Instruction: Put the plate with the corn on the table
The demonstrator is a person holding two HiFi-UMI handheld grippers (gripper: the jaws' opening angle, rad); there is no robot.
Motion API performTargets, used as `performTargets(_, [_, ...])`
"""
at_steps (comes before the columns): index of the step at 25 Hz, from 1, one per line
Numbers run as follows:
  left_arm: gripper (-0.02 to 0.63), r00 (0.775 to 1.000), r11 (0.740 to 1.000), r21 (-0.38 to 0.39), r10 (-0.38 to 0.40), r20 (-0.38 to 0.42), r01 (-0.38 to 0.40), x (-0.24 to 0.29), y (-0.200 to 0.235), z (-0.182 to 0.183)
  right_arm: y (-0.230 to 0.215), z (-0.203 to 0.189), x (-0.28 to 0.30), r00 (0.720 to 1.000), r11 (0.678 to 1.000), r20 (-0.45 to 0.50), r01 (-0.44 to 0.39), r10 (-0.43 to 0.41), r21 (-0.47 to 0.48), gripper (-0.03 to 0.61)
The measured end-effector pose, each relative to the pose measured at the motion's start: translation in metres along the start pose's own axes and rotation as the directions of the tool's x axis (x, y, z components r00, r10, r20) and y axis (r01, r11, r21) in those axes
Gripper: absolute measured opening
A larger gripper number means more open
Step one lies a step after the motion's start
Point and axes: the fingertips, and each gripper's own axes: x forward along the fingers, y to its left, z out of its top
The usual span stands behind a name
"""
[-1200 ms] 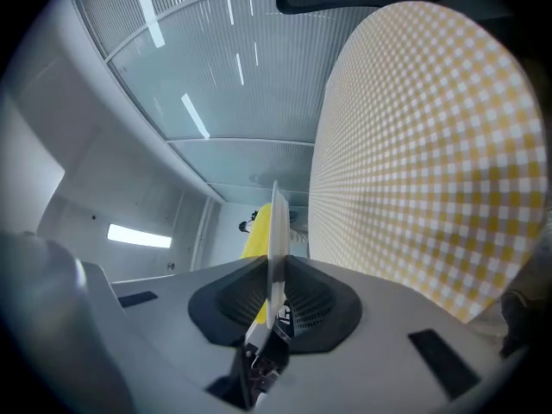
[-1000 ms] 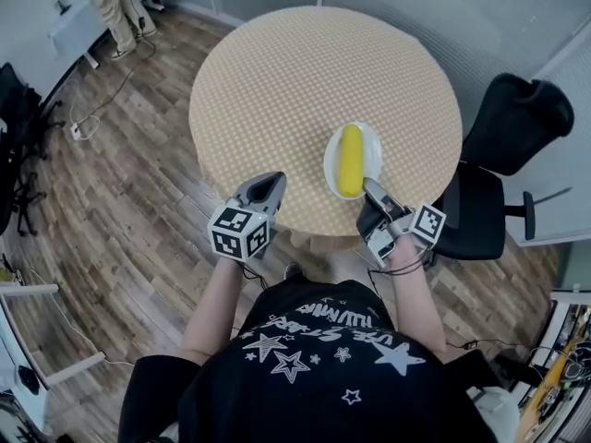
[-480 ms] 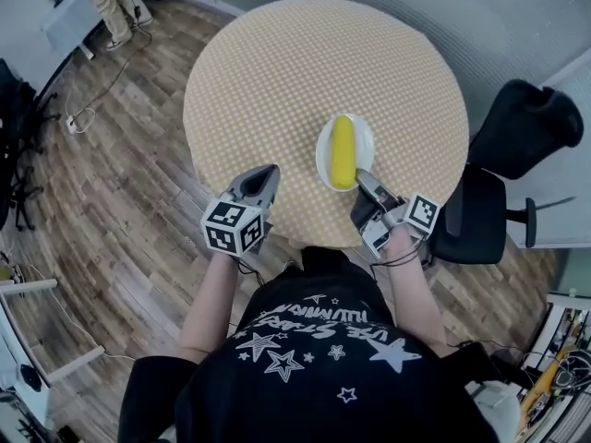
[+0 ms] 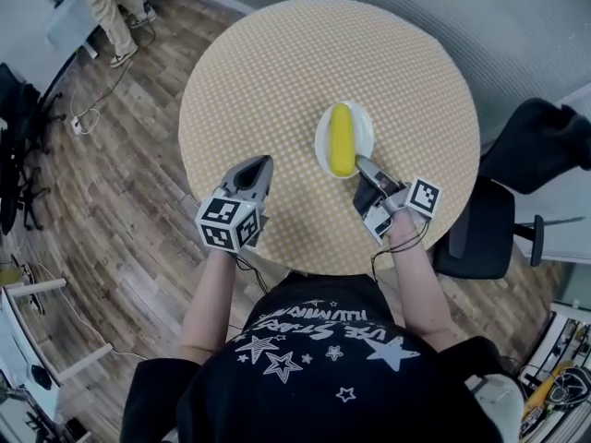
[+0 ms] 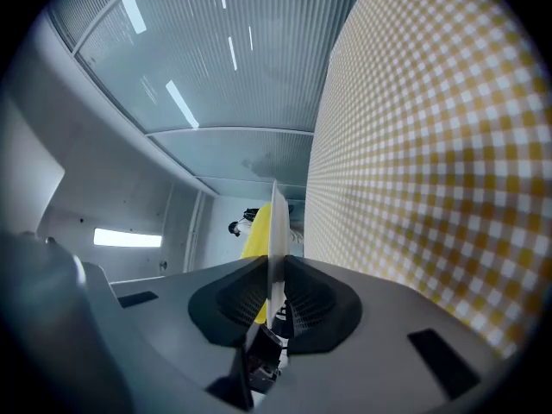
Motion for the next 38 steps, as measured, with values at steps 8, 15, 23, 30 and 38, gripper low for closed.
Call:
performTargets(8, [0.008, 0.999, 0.998, 0.053, 0.030, -0.023, -0.029, 0.054, 0.038, 0.015, -0.033, 0.053, 0.052, 0.999, 0.999, -0.014, 0.037, -0.037, -0.001, 0.058])
performTargets(15, [0.008, 0.998, 0.999, 0.046, 0.026, -0.056, -0.024, 0.091, 0.050, 0.001, -0.072, 0.075, 0.080, 0.998, 0.997, -0.014, 0.067, -0.066, 0.032, 0.058])
performTargets(23, [0.008, 0.996, 0.999, 0.038, 0.040, -0.075, -0.038, 0.111, 0.070, 0.005, -0.103, 0.090, 0.110, 0.989, 0.987, -0.011, 0.150, -0.150, 0.064, 0.058])
performTargets(30, [0.008, 0.996, 0.999, 0.004, 0.034, -0.087, -0.034, 0.110, 0.061, -0.014, -0.128, 0.094, 0.112, 0.985, 0.980, 0.004, 0.171, -0.172, 0.102, 0.058])
performTargets(38, [0.008, 0.996, 1.000, -0.006, 0.026, -0.088, -0.027, 0.108, 0.054, -0.023, -0.137, 0.098, 0.113, 0.967, 0.962, -0.007, 0.253, -0.254, 0.099, 0.057])
